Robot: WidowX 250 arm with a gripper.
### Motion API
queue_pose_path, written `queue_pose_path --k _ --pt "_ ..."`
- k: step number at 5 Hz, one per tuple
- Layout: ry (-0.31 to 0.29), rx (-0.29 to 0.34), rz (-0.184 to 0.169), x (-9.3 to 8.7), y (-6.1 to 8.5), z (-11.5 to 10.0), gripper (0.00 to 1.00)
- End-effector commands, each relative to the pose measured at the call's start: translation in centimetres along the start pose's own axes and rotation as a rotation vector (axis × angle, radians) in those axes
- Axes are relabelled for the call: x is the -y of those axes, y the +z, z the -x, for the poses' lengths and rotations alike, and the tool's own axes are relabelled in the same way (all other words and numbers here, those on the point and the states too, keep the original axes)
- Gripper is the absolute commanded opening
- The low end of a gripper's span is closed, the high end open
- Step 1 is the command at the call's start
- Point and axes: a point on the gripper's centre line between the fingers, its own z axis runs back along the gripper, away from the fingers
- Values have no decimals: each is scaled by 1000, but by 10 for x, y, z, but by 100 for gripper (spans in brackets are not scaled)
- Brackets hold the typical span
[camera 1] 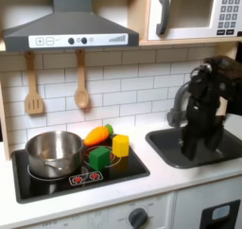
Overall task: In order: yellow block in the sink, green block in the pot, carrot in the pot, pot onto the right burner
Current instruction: 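Put the yellow block in the sink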
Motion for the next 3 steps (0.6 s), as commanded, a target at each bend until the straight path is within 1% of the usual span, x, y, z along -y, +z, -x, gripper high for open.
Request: queue_pose_path --k 1,2,3 --pt "13 17 -17 -13 -13 -44 100" --pt "45 23 -16 -22 -15 -64 100" --pt "62 31 -20 -32 -17 -88 100"
